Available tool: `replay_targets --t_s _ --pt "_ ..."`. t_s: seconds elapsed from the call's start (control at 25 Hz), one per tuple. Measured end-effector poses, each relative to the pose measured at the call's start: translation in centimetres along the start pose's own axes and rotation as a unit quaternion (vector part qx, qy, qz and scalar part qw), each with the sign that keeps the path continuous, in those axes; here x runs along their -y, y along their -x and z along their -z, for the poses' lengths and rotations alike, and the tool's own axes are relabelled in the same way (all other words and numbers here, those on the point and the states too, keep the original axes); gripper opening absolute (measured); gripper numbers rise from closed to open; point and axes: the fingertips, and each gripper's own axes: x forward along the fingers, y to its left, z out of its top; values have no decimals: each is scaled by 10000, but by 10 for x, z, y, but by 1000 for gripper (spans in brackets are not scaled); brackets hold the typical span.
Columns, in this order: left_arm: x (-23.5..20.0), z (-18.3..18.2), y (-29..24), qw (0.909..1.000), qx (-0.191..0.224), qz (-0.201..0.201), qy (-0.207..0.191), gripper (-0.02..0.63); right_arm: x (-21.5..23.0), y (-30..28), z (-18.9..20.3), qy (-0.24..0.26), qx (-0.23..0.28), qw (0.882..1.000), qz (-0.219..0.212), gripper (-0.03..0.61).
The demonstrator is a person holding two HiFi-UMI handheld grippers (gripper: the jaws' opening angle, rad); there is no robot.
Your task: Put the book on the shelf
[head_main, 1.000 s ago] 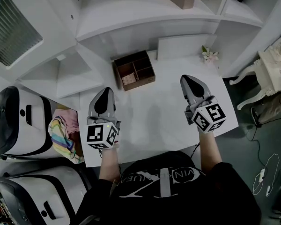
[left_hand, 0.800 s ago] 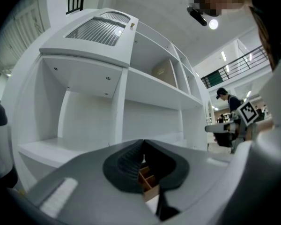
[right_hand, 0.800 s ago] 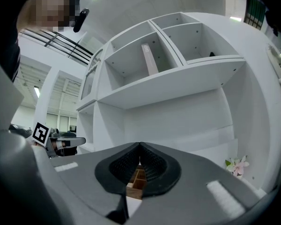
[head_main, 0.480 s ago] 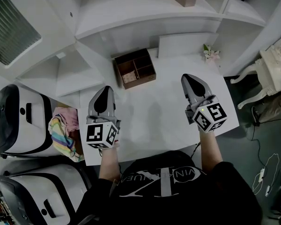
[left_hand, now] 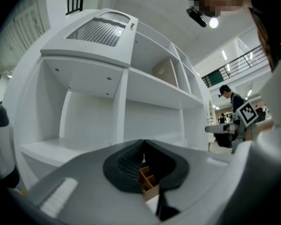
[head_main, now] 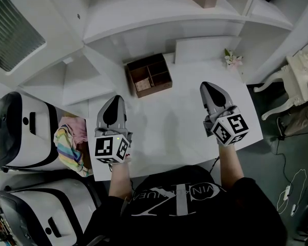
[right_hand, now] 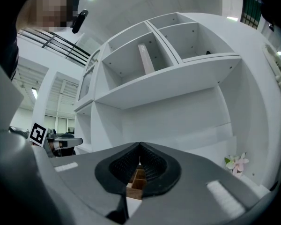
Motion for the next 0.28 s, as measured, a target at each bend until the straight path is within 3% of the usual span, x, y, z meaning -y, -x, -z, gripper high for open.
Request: replay_targets --t_s 0.28 --pt "-2 2 -1 10000 -14 -31 2 0 1 -2 4 -45 -23 10000 4 8"
